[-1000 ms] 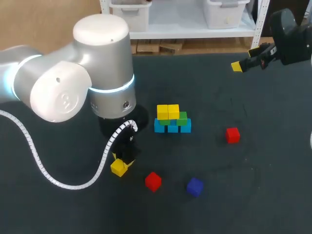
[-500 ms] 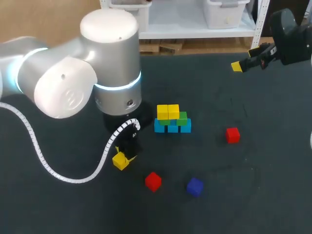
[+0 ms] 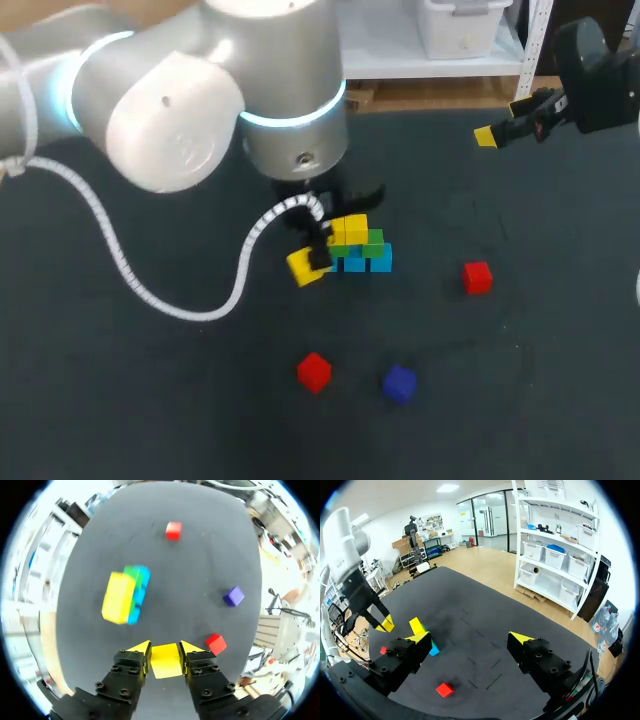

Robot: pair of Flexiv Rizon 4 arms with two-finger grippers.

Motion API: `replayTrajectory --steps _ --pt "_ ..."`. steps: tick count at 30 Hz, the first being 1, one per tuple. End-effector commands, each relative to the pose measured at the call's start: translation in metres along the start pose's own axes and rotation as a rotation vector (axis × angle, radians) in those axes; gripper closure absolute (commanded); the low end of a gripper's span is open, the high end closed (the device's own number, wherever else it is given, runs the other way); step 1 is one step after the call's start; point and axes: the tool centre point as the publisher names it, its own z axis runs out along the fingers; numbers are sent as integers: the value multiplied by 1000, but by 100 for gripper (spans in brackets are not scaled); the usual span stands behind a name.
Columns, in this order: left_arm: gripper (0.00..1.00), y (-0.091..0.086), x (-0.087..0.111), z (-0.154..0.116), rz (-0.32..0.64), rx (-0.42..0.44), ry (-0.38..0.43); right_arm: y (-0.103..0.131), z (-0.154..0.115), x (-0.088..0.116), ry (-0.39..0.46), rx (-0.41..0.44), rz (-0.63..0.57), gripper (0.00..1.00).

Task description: Place the blue cubes, place green cubes on the blue cubes, place the yellow cubes on the green cubes, then place the red cubes on the yellow cubes, and place purple cube on the red cubes.

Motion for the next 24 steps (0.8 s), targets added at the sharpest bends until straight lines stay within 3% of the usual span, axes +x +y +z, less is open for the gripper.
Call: replayTrajectory --steps 1,7,13,24 --pt "100 10 -25 -7 110 -8 5 -1 0 0 -3 -3 -1 0" --pt "100 18 -42 -8 271 -24 -23 -1 0 0 -3 -3 -1 0" --pt "100 36 -60 -18 350 -57 -62 -1 0 0 -3 -3 -1 0" --pt "100 16 -111 -9 510 -6 -84 -1 0 0 -3 -3 -1 0"
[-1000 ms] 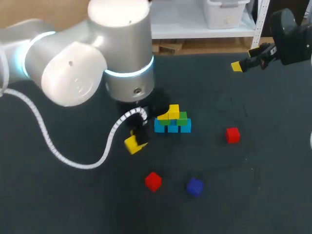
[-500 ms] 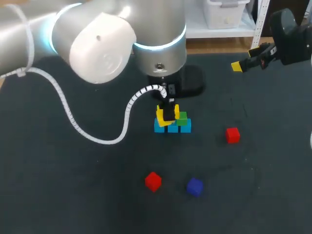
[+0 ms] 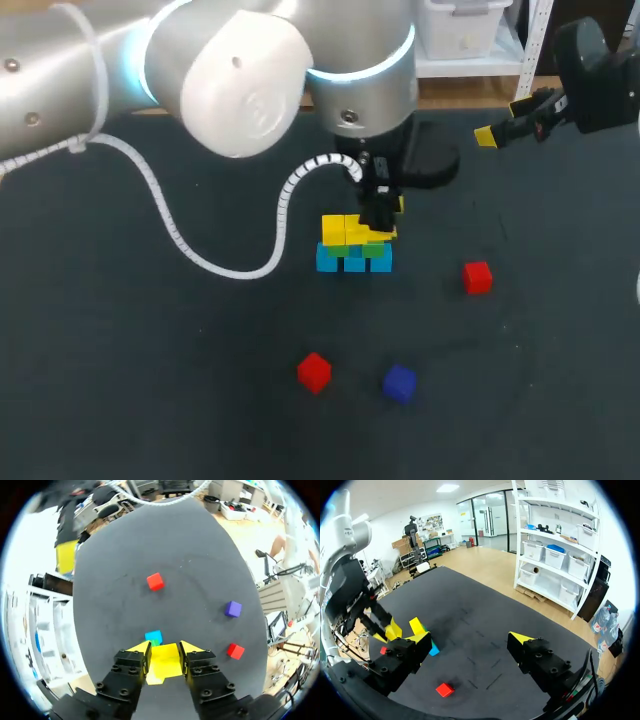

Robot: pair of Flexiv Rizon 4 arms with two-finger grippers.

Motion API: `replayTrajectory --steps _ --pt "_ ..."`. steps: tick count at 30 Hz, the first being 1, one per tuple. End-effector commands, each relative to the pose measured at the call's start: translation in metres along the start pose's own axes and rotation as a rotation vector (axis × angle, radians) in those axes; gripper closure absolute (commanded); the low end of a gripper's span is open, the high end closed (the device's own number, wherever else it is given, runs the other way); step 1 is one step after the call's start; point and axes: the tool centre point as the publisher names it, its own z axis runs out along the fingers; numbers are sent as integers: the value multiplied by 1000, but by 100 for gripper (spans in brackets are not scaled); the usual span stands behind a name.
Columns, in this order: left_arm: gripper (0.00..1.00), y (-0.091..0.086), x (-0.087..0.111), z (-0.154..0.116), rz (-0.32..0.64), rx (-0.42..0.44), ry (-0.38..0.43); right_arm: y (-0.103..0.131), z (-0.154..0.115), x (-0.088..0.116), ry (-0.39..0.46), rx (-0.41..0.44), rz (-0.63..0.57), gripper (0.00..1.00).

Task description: Place the blue cubes, place green cubes on the blue cubes, place the yellow cubes on the green cubes, then place the red cubes on the yellow cubes, and place purple cube on the red cubes.

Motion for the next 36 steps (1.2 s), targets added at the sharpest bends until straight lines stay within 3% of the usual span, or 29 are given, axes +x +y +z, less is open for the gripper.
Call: replayTrajectory --steps 1,16,17,18,19,27,36 --pt "100 11 -19 14 17 34 18 -1 0 0 -3 -3 -1 0" --pt "100 27 -45 24 42 24 -17 -1 0 0 -3 -3 -1 0" --pt "83 28 -45 24 46 24 -19 -1 0 0 -3 -3 -1 0" --pt "55 28 -46 24 48 23 -22 -1 0 0 -3 -3 -1 0" --pt "0 28 -47 23 51 23 -25 -1 0 0 -3 -3 -1 0" --pt "0 29 -47 7 25 -10 -66 -1 0 0 -3 -3 -1 0" --pt "0 21 -11 -50 -107 -122 -43 -1 0 0 -3 -3 -1 0"
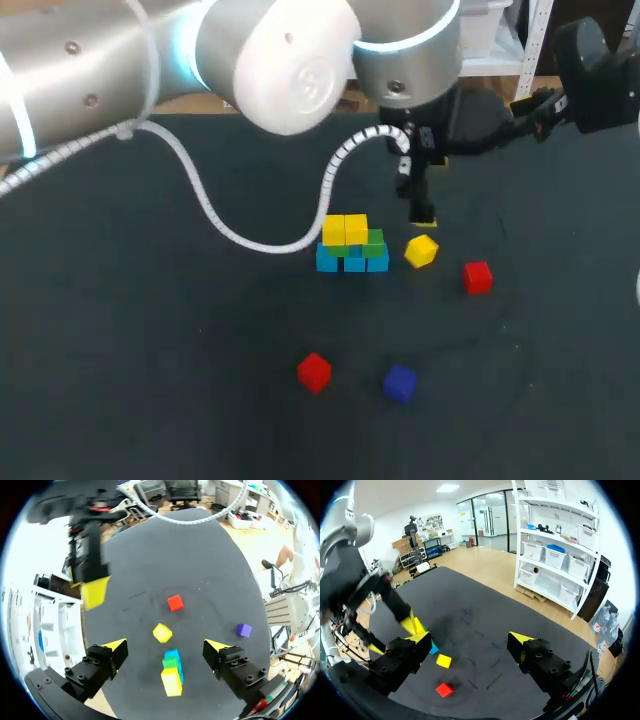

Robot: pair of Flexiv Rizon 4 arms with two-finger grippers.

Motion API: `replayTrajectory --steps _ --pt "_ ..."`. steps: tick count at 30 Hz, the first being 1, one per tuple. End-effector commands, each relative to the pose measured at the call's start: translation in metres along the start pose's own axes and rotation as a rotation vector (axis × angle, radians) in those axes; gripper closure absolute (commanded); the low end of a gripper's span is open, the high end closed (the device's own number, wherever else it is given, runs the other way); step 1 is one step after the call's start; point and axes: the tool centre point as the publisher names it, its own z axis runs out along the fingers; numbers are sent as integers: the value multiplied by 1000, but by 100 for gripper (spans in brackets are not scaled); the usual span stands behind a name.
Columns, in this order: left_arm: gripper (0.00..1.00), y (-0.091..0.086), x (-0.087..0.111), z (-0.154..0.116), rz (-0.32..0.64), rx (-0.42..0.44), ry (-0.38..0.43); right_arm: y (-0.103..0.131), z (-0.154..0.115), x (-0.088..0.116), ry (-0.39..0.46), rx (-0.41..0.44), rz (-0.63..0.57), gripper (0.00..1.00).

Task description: Place the blue cubes, place green cubes on the blue cubes, place the yellow cubes on the green cubes, then place the red cubes on the yellow cubes, and place purple cube on the red cubes.

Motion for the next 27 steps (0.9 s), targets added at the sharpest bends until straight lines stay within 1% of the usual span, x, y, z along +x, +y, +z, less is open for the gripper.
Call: replayTrajectory --steps 1,5,8,11,12,13,14,15,16,17,18,19,20,22,23,25,27 --pt "0 -21 27 -42 -50 -70 8 -1 0 0 -3 -3 -1 0" --pt "0 -25 52 -62 -144 -88 56 -1 0 0 -3 -3 -1 0" --pt "0 -27 69 -72 -201 -117 60 -1 0 0 -3 -3 -1 0" --pt "0 -29 89 -81 -274 -167 68 -1 0 0 -3 -3 -1 0" --pt "0 -30 99 -85 -308 -200 68 -1 0 0 -3 -3 -1 0" --pt "0 -30 104 -87 -322 -216 71 -1 0 0 -3 -3 -1 0" --pt "0 -30 113 -91 -355 -255 72 -1 0 0 -3 -3 -1 0" --pt "0 -30 124 -96 -387 -276 62 -1 0 0 -3 -3 -1 0" --pt "0 -30 129 -98 -400 -294 65 -1 0 0 -3 -3 -1 0" --pt "0 -31 139 -101 -437 -321 60 -1 0 0 -3 -3 -1 0" --pt "0 -31 147 -104 -487 -327 39 -1 0 0 -3 -3 -1 0" --pt "0 -31 153 -106 -514 -345 31 -1 0 0 -3 -3 -1 0" --pt "0 -32 162 -111 -552 -379 3 -1 0 0 -3 -3 -1 0" --pt "0 -34 172 -117 -599 -416 -19 -1 0 0 -3 -3 -1 0" --pt "0 -35 181 -121 -633 -453 -30 -1 0 0 -3 -3 -1 0" --pt "0 -37 195 -124 -689 -484 -60 -1 0 0 -3 -3 -1 0" --pt "0 -39 208 -127 -721 -516 -73 -1 0 0 -3 -3 -1 0"
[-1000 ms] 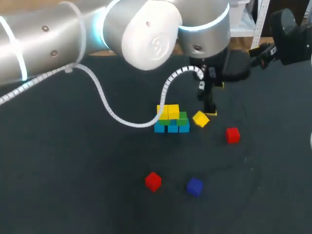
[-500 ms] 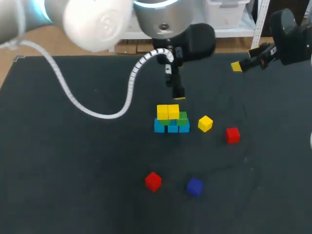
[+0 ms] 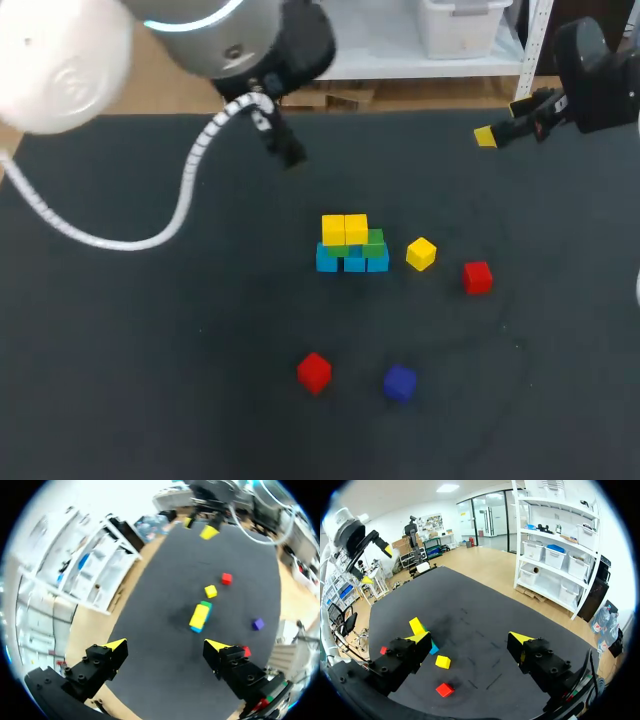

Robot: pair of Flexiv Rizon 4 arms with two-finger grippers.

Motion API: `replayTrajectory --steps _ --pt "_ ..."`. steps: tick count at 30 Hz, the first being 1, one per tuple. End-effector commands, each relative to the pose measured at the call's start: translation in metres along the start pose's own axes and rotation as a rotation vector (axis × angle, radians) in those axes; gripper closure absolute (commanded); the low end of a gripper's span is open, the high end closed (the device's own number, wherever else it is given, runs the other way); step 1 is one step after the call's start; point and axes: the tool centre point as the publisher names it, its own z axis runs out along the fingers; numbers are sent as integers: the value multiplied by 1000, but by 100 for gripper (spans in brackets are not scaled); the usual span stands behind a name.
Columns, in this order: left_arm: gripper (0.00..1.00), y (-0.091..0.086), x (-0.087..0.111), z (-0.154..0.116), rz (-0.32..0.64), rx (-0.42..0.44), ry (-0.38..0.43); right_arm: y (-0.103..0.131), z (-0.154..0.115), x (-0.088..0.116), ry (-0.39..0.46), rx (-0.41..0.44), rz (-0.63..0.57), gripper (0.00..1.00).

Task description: Place the blue cubes, place green cubes on the blue cubes, place the yellow cubes on the green cubes, then place the red cubes on the yellow cubes, and place purple cube on the red cubes.

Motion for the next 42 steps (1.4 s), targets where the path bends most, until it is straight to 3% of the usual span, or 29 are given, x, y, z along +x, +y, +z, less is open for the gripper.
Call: replayTrajectory --steps 1,8,16,27,35,42 --pt "0 8 63 -9 -134 -124 -146 -1 0 0 -2 -3 -1 0" --pt "0 34 88 -7 -228 -229 -191 -1 0 0 -2 -3 -1 0" --pt "0 59 106 7 -311 -284 -211 -1 0 0 -2 -3 -1 0" --pt "0 87 105 23 -337 -331 -270 -1 0 0 -2 -3 -1 0" --pt "0 104 100 35 -333 -320 -273 -1 0 0 -2 -3 -1 0" --pt "0 107 99 36 -332 -311 -280 -1 0 0 -2 -3 -1 0"
